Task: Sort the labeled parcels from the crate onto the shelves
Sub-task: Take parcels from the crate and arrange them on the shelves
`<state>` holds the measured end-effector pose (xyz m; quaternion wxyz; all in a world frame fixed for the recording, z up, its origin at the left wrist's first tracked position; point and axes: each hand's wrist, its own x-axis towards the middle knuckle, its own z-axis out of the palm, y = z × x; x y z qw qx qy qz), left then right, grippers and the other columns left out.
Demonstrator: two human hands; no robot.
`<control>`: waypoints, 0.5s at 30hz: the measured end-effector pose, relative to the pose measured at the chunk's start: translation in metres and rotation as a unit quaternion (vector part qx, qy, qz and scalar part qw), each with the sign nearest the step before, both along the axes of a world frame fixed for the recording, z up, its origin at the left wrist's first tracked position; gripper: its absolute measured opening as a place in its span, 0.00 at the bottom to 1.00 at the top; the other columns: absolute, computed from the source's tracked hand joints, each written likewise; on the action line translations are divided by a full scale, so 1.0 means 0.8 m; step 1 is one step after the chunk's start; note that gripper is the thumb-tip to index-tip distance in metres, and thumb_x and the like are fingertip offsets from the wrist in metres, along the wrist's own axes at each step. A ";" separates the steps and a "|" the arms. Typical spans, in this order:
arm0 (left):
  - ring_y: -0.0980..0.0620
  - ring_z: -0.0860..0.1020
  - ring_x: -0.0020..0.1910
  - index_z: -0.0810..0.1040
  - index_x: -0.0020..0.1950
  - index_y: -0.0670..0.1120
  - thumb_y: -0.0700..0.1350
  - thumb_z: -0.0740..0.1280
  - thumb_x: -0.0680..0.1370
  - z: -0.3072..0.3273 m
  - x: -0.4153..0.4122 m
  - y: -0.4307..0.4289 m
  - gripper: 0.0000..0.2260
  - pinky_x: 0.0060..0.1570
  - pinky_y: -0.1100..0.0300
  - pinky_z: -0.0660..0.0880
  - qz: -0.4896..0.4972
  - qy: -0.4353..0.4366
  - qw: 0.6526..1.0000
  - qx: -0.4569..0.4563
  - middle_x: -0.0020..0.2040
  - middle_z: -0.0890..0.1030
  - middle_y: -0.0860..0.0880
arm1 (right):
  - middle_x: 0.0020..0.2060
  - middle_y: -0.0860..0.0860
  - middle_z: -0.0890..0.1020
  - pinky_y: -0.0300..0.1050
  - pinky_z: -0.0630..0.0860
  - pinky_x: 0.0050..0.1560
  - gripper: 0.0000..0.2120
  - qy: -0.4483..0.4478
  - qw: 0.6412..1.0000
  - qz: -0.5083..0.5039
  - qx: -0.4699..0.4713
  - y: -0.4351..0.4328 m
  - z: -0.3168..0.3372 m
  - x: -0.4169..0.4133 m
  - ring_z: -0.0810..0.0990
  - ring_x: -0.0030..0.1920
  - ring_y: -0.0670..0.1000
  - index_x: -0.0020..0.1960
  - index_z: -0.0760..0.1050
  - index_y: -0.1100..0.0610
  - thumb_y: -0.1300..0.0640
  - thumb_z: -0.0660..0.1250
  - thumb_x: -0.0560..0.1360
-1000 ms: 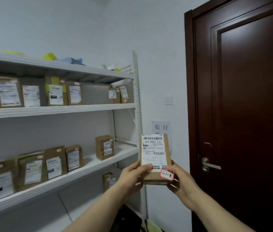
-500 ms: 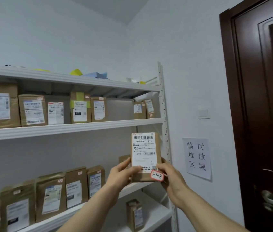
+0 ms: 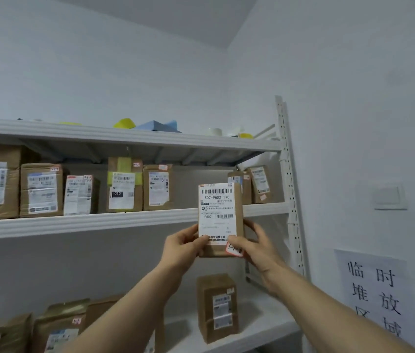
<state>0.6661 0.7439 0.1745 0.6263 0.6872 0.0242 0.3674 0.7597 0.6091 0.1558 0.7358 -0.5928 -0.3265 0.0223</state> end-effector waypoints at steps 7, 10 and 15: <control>0.49 0.81 0.52 0.77 0.63 0.40 0.32 0.63 0.78 0.034 0.076 0.029 0.15 0.57 0.55 0.77 0.042 0.017 0.998 0.047 0.52 0.83 0.46 | 0.46 0.51 0.82 0.56 0.74 0.61 0.40 0.019 0.999 0.036 0.027 0.044 0.032 0.113 0.81 0.49 0.53 0.68 0.62 0.48 0.61 0.78 0.63; 0.53 0.81 0.48 0.76 0.64 0.41 0.32 0.62 0.78 0.048 0.105 0.047 0.15 0.55 0.60 0.77 0.062 0.018 0.994 0.087 0.50 0.83 0.48 | 0.46 0.53 0.83 0.49 0.78 0.50 0.37 0.025 0.996 0.074 0.049 0.070 0.046 0.150 0.81 0.47 0.53 0.66 0.64 0.48 0.65 0.77 0.64; 0.59 0.78 0.45 0.77 0.65 0.46 0.36 0.65 0.78 0.067 0.159 0.101 0.16 0.45 0.72 0.75 0.155 0.027 0.965 0.209 0.48 0.82 0.53 | 0.50 0.54 0.84 0.51 0.79 0.54 0.36 -0.013 0.995 0.090 0.039 0.122 0.069 0.214 0.83 0.50 0.54 0.66 0.67 0.49 0.63 0.78 0.63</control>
